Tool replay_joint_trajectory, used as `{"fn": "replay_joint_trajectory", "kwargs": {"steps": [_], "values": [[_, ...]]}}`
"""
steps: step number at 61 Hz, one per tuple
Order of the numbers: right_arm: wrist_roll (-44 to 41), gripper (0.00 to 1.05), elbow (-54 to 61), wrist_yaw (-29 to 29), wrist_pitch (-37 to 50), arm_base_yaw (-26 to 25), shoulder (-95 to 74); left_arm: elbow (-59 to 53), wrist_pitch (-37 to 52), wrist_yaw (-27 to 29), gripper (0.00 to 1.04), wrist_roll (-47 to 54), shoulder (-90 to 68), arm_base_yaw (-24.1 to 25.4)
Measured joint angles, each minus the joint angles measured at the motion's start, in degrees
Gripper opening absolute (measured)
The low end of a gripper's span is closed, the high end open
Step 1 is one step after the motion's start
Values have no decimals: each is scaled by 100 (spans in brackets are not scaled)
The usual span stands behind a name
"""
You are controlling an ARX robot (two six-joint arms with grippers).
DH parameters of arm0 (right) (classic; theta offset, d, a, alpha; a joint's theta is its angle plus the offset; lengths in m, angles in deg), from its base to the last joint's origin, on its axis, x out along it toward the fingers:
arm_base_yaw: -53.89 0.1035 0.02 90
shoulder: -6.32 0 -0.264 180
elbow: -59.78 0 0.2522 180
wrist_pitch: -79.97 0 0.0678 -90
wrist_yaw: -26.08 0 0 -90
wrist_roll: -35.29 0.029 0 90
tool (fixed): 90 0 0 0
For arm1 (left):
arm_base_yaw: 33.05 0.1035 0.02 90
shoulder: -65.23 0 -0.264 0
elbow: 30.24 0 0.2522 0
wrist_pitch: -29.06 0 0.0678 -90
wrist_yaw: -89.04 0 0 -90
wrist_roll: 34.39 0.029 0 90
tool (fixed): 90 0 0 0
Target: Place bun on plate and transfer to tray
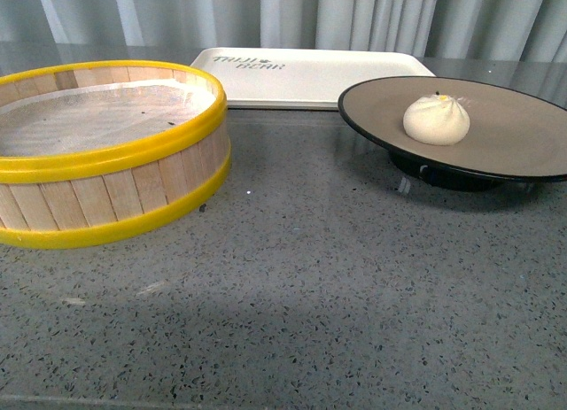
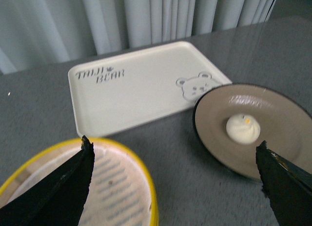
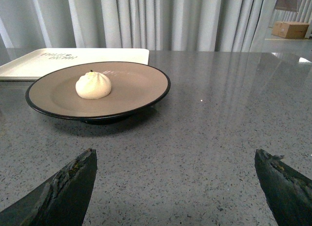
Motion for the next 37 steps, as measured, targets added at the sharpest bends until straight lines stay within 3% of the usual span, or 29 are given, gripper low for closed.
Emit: {"fn": "replay_joint_trajectory", "kwargs": {"steps": [11,14,16,19,26,37], "values": [[0,96,0,0,0,0,0,-1220,-260,-190,98,11,1246,723],[0,96,0,2,0,2,0,-1845,562,494,89,-39,1720,981],[0,96,0,2,0,0,0,-2291,1169,595,82,-61,2026,1207],[0,96,0,-2,0,0,0,-2927,1729,332,71,-83,2509,1611],[0,96,0,2,0,0,0,-3952,2124,-562,50,-122,3248,2538],[0,96,0,0,0,0,0,-4913,2369,-713,16,-157,3692,2811]]}}
